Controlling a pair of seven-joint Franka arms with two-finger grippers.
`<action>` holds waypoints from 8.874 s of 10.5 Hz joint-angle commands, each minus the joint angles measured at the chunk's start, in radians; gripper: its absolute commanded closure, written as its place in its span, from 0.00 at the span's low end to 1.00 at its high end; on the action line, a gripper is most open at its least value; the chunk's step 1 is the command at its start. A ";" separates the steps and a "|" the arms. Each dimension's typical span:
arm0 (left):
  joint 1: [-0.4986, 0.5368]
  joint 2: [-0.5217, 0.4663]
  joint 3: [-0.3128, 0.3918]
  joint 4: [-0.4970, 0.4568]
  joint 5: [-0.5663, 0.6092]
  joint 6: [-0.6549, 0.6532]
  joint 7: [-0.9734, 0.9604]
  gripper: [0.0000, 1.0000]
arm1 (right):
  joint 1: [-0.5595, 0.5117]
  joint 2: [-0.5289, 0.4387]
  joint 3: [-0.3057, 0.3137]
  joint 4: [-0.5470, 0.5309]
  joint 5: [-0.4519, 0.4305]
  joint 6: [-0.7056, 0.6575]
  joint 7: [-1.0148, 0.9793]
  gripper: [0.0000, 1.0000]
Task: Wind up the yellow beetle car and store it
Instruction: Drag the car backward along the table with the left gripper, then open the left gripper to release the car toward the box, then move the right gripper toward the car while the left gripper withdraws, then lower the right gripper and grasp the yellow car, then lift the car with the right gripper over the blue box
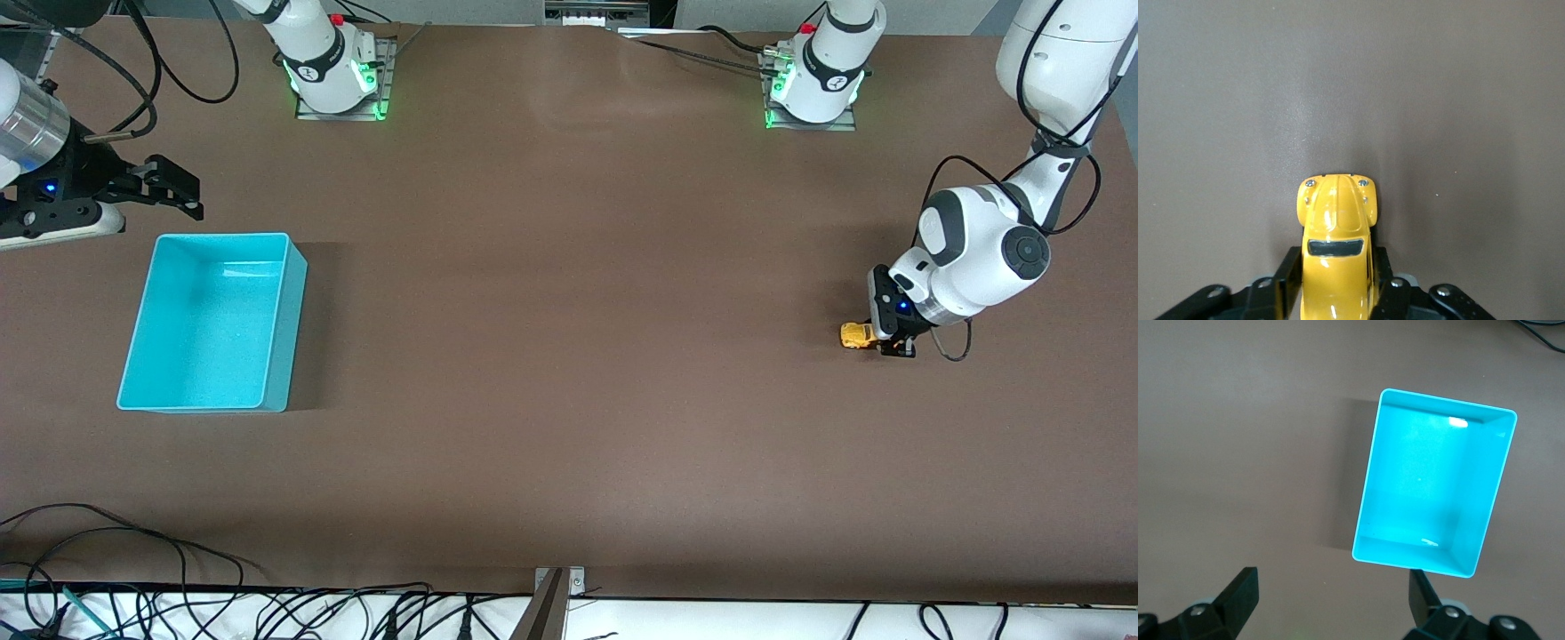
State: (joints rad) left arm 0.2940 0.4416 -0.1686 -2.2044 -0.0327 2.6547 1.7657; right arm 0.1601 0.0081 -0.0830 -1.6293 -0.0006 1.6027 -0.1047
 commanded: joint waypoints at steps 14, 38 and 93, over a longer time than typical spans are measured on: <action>-0.024 -0.095 -0.072 0.466 0.000 -0.801 -0.406 0.00 | 0.003 -0.011 0.002 -0.007 0.013 -0.007 0.000 0.00; -0.323 -0.454 0.100 0.683 0.039 -1.216 -1.727 0.00 | 0.024 0.116 0.026 -0.095 0.008 0.166 -0.001 0.00; -0.309 -0.431 0.095 0.689 0.028 -1.220 -1.746 0.00 | -0.177 0.188 0.269 -0.525 0.013 0.711 -1.270 1.00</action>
State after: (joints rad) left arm -0.0146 0.0047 -0.0746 -1.5404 -0.0125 1.4535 0.0268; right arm 0.0003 0.2280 0.1642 -2.1745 -0.0012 2.3815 -1.3562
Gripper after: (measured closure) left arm 0.000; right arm 0.551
